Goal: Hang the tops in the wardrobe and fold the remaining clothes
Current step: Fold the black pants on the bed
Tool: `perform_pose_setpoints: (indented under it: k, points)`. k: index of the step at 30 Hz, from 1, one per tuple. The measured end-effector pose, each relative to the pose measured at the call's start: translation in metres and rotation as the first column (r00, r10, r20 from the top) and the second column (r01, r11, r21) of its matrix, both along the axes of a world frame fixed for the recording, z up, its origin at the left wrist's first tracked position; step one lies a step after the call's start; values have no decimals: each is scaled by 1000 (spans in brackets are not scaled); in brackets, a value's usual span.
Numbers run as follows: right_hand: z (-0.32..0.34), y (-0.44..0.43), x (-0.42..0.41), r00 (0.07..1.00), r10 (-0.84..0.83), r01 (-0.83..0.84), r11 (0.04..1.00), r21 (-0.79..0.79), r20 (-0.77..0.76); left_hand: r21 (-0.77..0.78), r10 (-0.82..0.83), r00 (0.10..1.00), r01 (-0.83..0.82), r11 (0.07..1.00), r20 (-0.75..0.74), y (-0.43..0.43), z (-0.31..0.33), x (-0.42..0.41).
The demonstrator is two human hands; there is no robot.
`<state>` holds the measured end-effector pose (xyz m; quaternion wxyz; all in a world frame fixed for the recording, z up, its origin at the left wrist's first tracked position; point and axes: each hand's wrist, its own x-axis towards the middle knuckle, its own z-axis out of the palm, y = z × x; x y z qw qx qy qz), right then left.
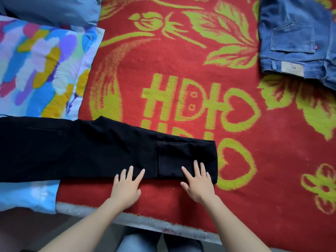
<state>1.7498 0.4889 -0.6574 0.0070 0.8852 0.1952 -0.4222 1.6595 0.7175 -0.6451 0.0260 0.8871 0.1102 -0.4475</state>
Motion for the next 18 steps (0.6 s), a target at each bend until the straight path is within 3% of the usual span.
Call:
perform_pose_setpoints:
  k: [2,5,8,10,13,15,16,18]
  points:
    - [7,-3,-3,984,-105,89,990,111,142,0,-44,986,45,999,161,-23,7,-4]
    - [10,-17,0,814,-457,377,886,271,360,-133,-16,955,57,989,297,-57,7,-4]
    - [5,-35,9,645,-754,727,655,204,123,-89,36,982,-20,996,183,-71,-1,-5]
    - [1,-44,14,507,-859,849,484,210,-68,-77,78,972,-62,995,221,-75,0,-1]
    - [5,-51,18,390,-903,904,338,261,-183,-166,112,942,-62,984,316,-75,13,6]
    - [18,-50,22,303,-918,934,233,270,-256,-139,-13,956,56,989,293,-72,6,1]
    - [27,-47,24,263,-921,945,186,271,-286,-167,-25,977,62,984,213,-69,3,-3]
    - [52,-35,29,264,-918,922,150,356,-296,-179,1,988,27,983,155,-65,-4,-2]
